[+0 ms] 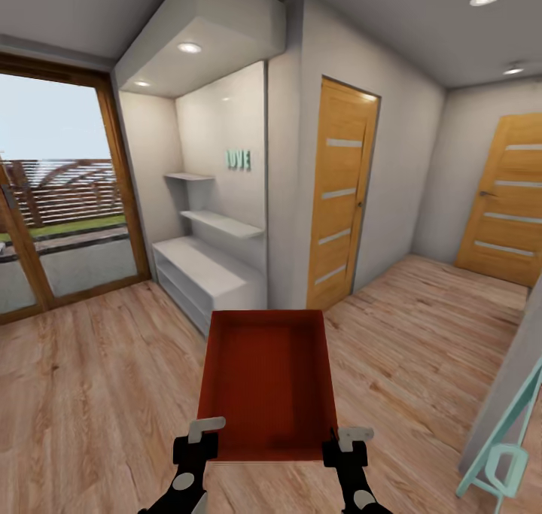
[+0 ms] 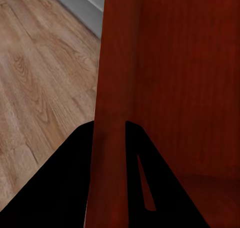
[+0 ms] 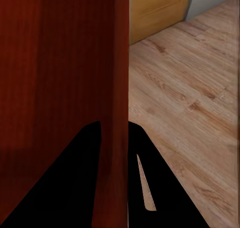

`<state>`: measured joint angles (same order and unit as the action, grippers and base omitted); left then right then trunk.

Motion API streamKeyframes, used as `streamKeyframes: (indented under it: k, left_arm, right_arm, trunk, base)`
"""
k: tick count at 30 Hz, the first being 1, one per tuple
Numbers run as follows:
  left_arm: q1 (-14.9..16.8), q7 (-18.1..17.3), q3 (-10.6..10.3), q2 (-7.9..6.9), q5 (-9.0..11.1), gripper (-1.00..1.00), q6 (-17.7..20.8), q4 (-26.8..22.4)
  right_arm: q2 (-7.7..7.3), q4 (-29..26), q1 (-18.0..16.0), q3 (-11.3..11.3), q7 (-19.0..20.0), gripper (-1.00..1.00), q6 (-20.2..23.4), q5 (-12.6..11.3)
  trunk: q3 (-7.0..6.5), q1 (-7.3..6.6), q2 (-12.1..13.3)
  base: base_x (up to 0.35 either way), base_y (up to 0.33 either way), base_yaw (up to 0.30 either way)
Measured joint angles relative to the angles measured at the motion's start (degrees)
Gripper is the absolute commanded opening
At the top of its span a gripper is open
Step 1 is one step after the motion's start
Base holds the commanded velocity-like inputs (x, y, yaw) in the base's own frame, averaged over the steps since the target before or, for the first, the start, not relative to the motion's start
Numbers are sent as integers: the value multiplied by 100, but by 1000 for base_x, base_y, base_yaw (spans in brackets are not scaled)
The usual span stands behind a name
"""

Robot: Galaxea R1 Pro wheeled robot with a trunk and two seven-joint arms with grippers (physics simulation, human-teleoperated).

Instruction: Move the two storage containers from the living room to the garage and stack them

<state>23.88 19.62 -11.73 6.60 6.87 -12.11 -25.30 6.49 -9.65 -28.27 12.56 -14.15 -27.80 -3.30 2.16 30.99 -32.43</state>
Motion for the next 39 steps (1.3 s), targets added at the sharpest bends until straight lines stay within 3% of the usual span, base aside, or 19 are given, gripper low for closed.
streamKeyframes:
  k: [20,39]
  left_arm:
    - [0,-2,-3,-2,-2,-100,-24,0]
    - [0,-4,1,-6,6,-100,0,0]
  right_arm:
    - [0,-1,0,5,-7,-100,-23,1]
    - [1,-7,2,6,3,-100,12,-1]
  trunk:
    - [0,0,0]
    - [0,0,0]
  base:
    - [321,9,-240]
    - [321,157,-242]
